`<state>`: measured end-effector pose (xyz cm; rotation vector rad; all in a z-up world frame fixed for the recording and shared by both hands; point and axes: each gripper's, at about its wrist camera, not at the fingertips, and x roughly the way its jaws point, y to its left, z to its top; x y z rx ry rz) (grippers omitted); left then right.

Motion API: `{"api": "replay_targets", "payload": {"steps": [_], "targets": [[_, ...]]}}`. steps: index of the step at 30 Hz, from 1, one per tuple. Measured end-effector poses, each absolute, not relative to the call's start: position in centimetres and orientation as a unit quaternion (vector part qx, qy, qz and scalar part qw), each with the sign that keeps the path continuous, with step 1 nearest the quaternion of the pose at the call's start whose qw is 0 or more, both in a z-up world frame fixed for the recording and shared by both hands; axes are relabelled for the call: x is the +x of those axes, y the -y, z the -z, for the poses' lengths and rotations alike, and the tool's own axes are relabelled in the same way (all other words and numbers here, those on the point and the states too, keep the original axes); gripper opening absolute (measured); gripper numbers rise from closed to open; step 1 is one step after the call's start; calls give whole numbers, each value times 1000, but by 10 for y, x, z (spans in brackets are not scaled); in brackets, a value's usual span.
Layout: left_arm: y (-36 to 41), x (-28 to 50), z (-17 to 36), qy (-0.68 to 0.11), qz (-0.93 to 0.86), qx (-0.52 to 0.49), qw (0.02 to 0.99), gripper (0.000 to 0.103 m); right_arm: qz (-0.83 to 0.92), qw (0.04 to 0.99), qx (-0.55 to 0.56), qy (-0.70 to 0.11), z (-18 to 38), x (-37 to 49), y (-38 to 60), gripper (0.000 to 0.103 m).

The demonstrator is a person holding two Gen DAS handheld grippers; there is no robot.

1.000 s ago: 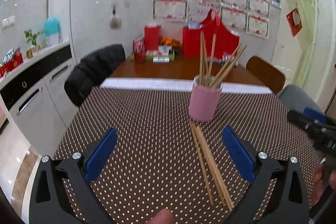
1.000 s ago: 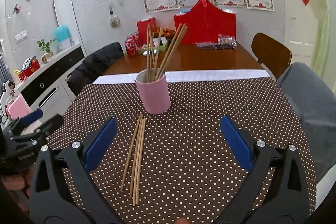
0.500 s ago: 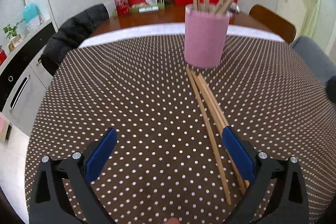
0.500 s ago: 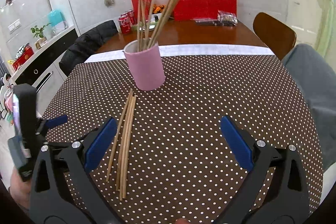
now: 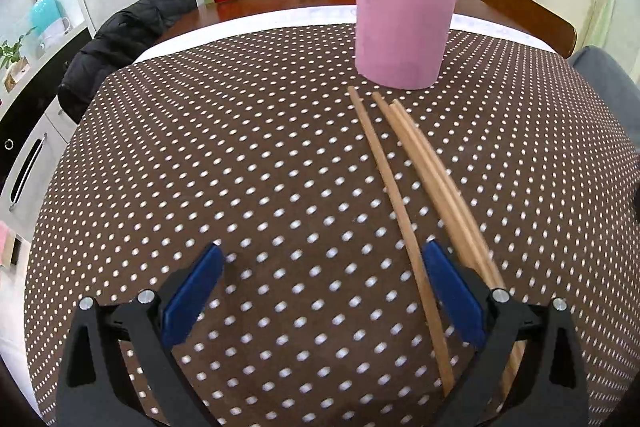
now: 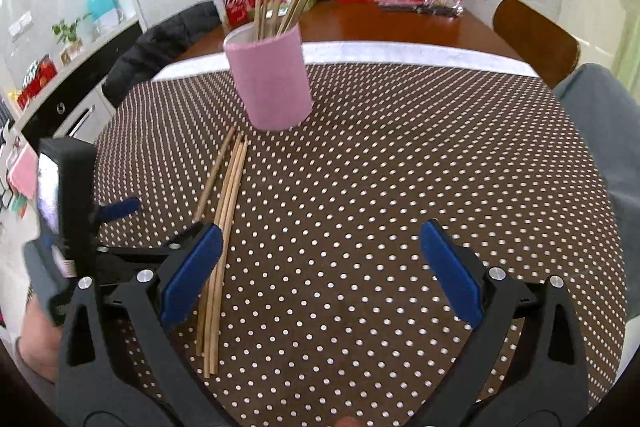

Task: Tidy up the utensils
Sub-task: 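Move both open tools back down over the chopstick pile, then grasp a chopstick with the right tool while the left tool grasps another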

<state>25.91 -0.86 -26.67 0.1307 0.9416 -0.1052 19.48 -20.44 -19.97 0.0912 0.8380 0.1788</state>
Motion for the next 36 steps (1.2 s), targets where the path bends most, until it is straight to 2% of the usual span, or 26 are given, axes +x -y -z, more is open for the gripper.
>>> {"api": "replay_targets", "payload": {"steps": [8,18,20,28,29,31,32,33,36], "targets": [[-21,250,268,-457,47,31,888,98,-114,887,12,-447,239,219,167,97],[-32,250,265,-451,49,6,891,98,-105,875,-28,-471,253,228,143,96],[-32,250,265,-451,49,7,891,98,-97,877,-32,-469,253,227,144,93],[-34,253,266,-451,49,5,891,98,-100,872,-58,-477,254,239,142,90],[-33,254,266,-452,48,8,891,98,-100,872,-58,-475,253,241,142,85],[-31,256,265,-455,50,15,889,98,-106,872,-60,-475,250,246,142,65],[-29,259,265,-456,50,23,888,98,-109,871,-60,-476,248,246,143,40],[-25,263,265,-459,49,34,886,98,-107,870,-63,-477,245,245,144,32],[-9,280,262,-465,62,69,880,98,-116,867,-42,-484,243,253,152,32]]}}
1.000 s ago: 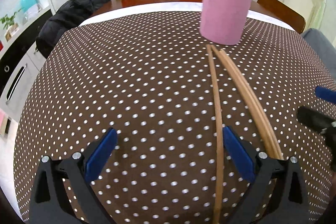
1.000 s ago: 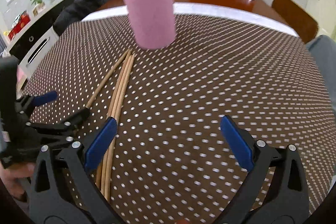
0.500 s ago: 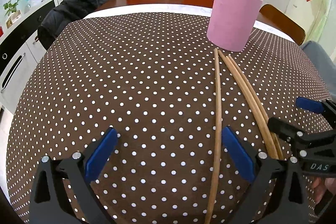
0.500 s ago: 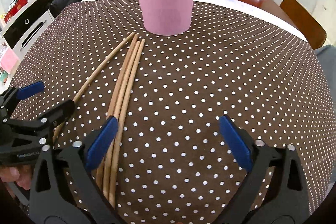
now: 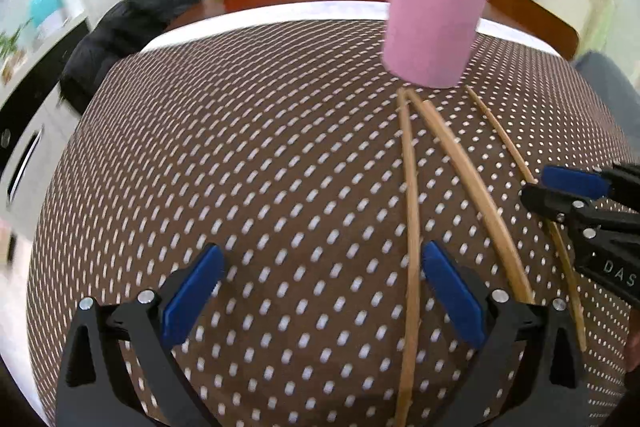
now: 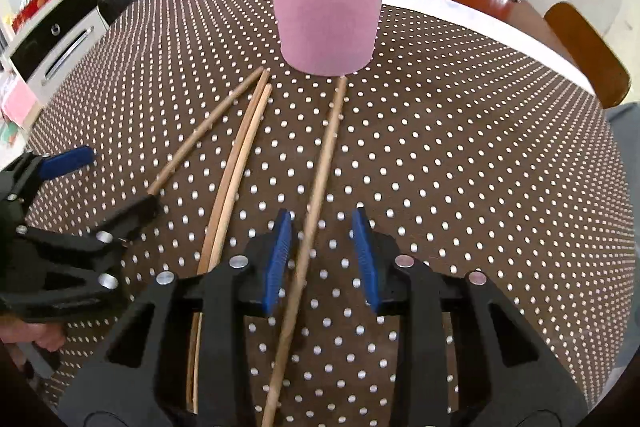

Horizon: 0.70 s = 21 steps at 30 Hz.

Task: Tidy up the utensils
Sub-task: 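Grasp a chopstick with the right tool while the left tool grasps another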

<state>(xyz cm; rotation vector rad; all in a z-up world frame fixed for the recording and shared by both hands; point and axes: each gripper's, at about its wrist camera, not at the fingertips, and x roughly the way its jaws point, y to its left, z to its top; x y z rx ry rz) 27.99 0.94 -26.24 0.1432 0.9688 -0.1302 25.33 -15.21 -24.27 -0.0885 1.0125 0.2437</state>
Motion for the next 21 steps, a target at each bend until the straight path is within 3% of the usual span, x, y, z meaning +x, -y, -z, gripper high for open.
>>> {"api": "replay_targets", "payload": {"steps": [4,6,7,9,11,13,18,21], "targets": [[9,302,258,-469,79,113,872,97,-126,861,-44,-490,241,269,150,32],[11,307,257,-474,109,97,868,81,-128,860,-62,-490,241,270,148,31],[10,307,256,-478,126,82,865,68,-130,860,-66,-490,241,270,147,30],[14,303,254,-474,139,95,865,55,-137,859,-69,-488,241,263,144,19],[18,299,251,-473,150,100,862,26,-140,860,-70,-487,239,256,144,9],[21,296,249,-480,160,98,857,5,-162,856,-55,-487,242,251,147,8],[24,288,249,-486,162,75,855,6,-177,856,-33,-484,244,257,150,9],[25,295,249,-489,151,81,855,11,-168,859,-58,-480,244,269,146,9]]}}
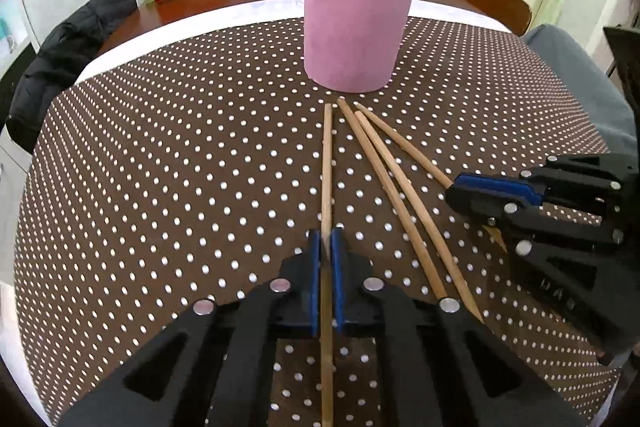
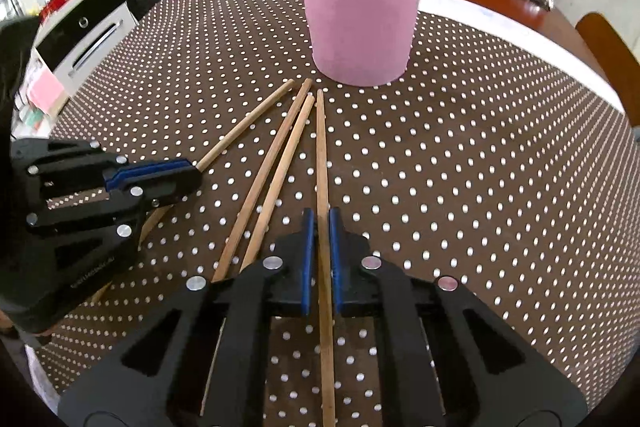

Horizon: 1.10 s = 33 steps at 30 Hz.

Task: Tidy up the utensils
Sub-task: 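Grasp a chopstick with the right tool while the left tool grasps another, then lift both held chopsticks up over the pink cup and lower them in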

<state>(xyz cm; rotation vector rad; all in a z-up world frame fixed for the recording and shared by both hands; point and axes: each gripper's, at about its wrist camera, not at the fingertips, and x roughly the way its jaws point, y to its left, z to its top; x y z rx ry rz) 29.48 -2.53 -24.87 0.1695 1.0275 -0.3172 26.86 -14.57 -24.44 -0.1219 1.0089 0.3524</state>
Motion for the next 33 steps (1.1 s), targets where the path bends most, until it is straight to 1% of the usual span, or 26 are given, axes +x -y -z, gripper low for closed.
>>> {"api": "replay_targets", "payload": {"steps": [1,2,4,5,6,7,13,21,28,33], "targets": [[26,296,249,-487,149,87,856,21,-165,859,-68,-479,244,272,142,9],[27,301,251,-484,150,92,857,25,-162,859,-74,-479,244,273,138,8],[30,303,251,-474,149,98,862,26,-159,859,-78,-481,244,266,132,8],[29,305,250,-474,149,95,862,22,-158,858,-79,-482,243,265,132,6],[27,305,250,-474,153,90,862,11,-160,858,-73,-483,243,265,134,6],[24,303,250,-475,158,84,862,6,-164,858,-60,-483,243,260,134,6],[4,285,248,-458,162,40,873,6,-186,869,12,-459,240,238,162,6],[-17,255,212,-387,160,-26,908,6,-217,893,72,-388,217,218,182,6],[-26,229,168,-270,190,-81,940,6,-246,914,132,-296,183,209,197,6],[-19,236,137,-196,226,-98,949,6,-236,936,152,-213,146,212,200,6]]}}
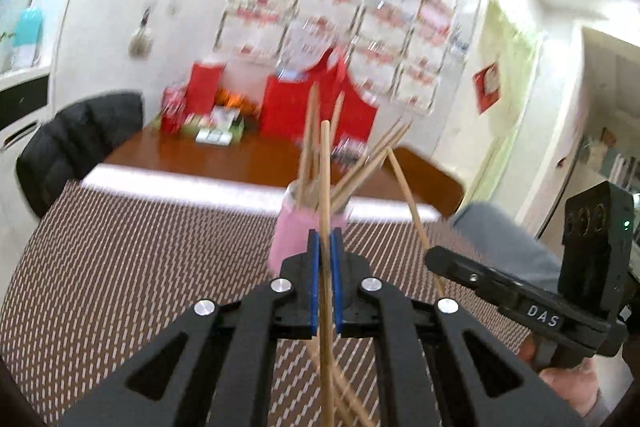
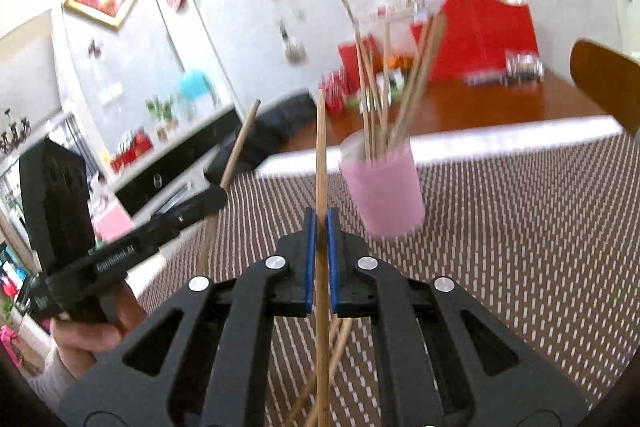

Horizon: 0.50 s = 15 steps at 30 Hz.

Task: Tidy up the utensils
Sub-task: 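Lift both held chopsticks up over the pink cup and lower them in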

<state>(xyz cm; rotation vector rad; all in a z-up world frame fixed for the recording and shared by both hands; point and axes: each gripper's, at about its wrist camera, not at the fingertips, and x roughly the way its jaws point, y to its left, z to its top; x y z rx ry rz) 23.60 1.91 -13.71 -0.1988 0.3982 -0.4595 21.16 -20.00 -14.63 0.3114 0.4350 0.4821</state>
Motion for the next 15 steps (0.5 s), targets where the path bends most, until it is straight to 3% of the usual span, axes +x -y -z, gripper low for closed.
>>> {"api": "replay_targets", "payload": {"steps": [9,15], "targets": [[5,285,62,-84,259,-91,958,6,-199,961,151,-118,75,262,191,6],[21,327,41,-41,247,-86,964,6,-172,970,152,-85,49,301,193,6]]}}
